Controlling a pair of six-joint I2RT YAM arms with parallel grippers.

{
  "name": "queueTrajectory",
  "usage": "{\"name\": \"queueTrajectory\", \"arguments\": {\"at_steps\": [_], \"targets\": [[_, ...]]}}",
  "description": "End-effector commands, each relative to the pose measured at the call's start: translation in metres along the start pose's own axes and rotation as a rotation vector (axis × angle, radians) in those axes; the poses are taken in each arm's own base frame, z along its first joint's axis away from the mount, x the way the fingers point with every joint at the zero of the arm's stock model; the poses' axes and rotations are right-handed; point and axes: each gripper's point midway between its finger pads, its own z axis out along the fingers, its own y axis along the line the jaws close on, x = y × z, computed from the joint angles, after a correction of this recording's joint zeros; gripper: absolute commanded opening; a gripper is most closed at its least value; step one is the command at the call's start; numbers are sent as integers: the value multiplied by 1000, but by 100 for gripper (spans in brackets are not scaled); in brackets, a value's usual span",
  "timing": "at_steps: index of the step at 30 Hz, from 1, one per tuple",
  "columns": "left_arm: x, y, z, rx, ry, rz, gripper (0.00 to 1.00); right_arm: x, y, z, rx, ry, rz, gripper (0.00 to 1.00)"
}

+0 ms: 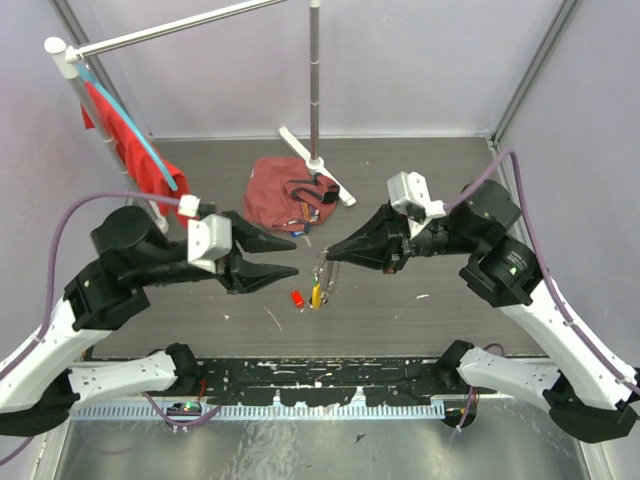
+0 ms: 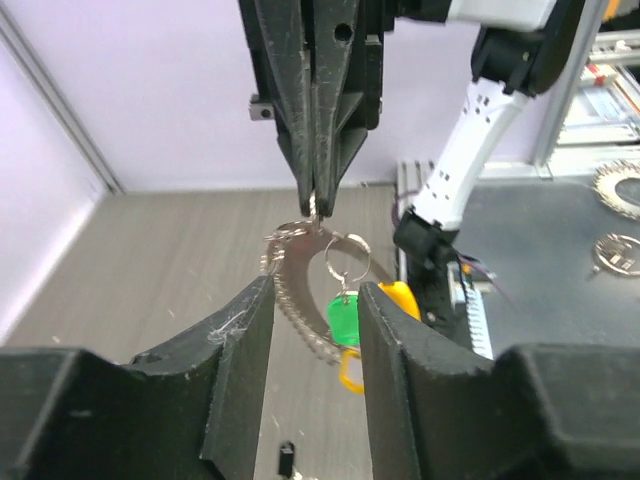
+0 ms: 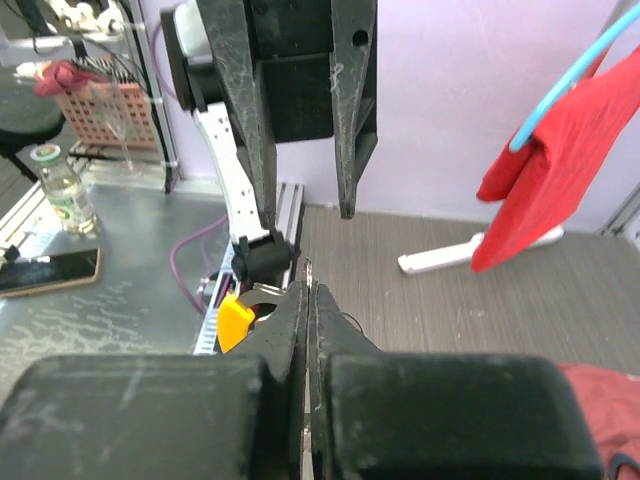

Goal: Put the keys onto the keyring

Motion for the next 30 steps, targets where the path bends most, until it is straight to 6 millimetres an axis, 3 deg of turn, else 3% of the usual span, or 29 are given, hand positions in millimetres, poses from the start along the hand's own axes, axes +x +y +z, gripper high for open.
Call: {"name": "queueTrajectory", "arguments": {"at_steps": [1,17,30], "targets": [[-48,6,-9,-65,-260,99,44,-53,15,-5,-28,-201,-108,1],[-71,12,6,-57,-430,123,34,-75,17,-4,-50,-335,-143,1],[-62,0,20,43,-404,97,34,-78,12,-6,-6,-357,-151,1]]}}
